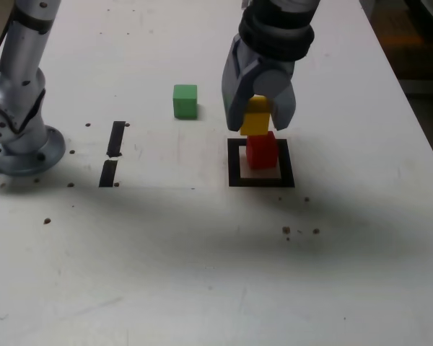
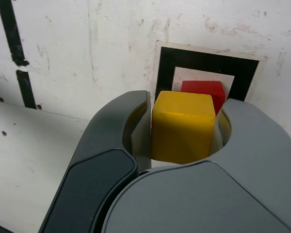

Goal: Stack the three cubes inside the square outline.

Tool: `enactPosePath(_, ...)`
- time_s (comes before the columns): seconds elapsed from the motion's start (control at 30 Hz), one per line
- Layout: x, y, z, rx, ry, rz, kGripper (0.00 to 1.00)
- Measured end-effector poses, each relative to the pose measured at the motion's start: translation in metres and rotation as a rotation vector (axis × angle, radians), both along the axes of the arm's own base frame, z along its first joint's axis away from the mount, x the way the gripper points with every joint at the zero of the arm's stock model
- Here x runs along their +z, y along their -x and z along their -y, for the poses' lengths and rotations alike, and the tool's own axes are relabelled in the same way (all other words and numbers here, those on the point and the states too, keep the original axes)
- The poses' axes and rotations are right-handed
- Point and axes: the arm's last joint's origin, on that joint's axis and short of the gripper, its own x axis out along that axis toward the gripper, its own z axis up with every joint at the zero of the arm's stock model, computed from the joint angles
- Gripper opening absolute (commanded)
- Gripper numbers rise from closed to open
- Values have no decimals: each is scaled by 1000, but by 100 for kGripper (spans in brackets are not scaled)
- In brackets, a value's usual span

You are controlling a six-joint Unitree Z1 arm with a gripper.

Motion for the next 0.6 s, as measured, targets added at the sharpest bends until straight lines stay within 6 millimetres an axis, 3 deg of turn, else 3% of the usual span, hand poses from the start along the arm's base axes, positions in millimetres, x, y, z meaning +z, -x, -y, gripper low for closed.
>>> enactPosePath(0.23,-3,-4,4,-12,-7,17,17)
enactPosePath(0.43,-7,-4,4,-11,-5,13,29)
enactPosePath(0.6,-11,-5,4,-11,-7,1,31)
